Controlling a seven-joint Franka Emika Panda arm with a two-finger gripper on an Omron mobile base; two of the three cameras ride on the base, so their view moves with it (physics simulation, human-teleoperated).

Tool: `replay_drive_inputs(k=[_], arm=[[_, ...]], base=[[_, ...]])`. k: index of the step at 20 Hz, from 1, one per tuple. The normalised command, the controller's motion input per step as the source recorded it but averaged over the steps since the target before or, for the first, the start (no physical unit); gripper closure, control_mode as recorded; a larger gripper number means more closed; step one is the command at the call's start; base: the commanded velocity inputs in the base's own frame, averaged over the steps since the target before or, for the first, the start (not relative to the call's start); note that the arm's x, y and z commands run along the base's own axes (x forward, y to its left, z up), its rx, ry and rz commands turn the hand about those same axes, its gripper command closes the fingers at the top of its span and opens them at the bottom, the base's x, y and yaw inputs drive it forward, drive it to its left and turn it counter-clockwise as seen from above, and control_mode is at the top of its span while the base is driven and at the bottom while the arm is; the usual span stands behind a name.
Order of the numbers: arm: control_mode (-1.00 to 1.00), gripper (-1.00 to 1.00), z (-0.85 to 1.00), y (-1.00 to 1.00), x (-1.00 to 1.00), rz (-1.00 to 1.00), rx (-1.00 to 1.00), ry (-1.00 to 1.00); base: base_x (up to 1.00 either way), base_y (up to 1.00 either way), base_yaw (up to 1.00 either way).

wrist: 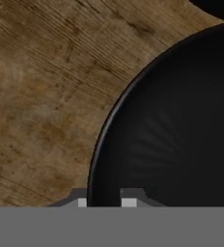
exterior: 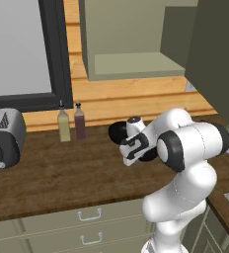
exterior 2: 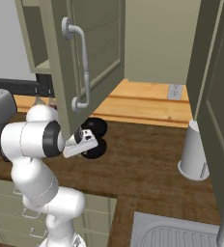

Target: Pick up the bowls on the counter and stack them on top of one another in the open cabinet. Place the smaller bowl on top of the larger bowl.

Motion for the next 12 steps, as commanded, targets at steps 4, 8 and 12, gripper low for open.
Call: replay_drive_inputs(k=[4,8,12], arm=[[-1.00,1.00,0.57,-0.01,-0.23,0.17,0.00,-0.11],[-1.00,1.00,1.00,0.04,-0.20,0.23,-0.07,-0.23],[-1.00,1.00,1.00,0.18,0.54,0.28,-0.02,-0.04]], base=[[0.00,0.00,0.00],[0.00,0.00,0.00],[0.00,0.00,0.00]])
